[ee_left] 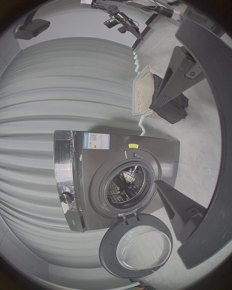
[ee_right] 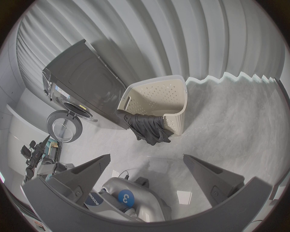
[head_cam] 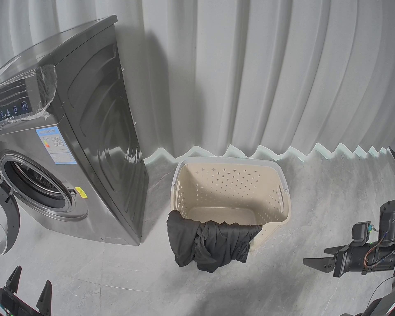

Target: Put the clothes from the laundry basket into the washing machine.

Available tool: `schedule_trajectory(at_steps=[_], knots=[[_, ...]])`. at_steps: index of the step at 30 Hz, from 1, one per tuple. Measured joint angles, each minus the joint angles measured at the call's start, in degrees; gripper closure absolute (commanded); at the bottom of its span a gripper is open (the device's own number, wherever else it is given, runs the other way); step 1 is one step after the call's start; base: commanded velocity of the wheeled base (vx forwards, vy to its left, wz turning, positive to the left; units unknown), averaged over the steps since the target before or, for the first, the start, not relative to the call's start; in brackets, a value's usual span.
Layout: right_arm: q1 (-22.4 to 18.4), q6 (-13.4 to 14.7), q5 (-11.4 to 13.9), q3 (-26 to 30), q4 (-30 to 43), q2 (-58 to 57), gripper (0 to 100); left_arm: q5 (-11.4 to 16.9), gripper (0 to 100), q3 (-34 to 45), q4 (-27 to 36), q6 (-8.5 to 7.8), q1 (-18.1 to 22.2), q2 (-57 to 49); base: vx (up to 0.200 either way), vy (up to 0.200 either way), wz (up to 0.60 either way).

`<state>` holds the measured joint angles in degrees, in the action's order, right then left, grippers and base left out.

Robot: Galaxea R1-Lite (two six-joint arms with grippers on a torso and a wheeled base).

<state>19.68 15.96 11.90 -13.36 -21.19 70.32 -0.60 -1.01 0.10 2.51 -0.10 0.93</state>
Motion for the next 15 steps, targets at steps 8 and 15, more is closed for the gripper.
schedule_trajectory(at_steps=[8,15], knots=[[3.0,1.9,-0.1,0.1,-0.8,5.7,0,0.0,0,0.0,0.0,0.06,0.0,0.0,0.0,0.0,0.0],[4.0,2.3,-0.5,-0.6,-4.8,11.0,0,0.0,0,0.0,0.0,0.09,0.0,0.0,0.0,0.0,0.0]])
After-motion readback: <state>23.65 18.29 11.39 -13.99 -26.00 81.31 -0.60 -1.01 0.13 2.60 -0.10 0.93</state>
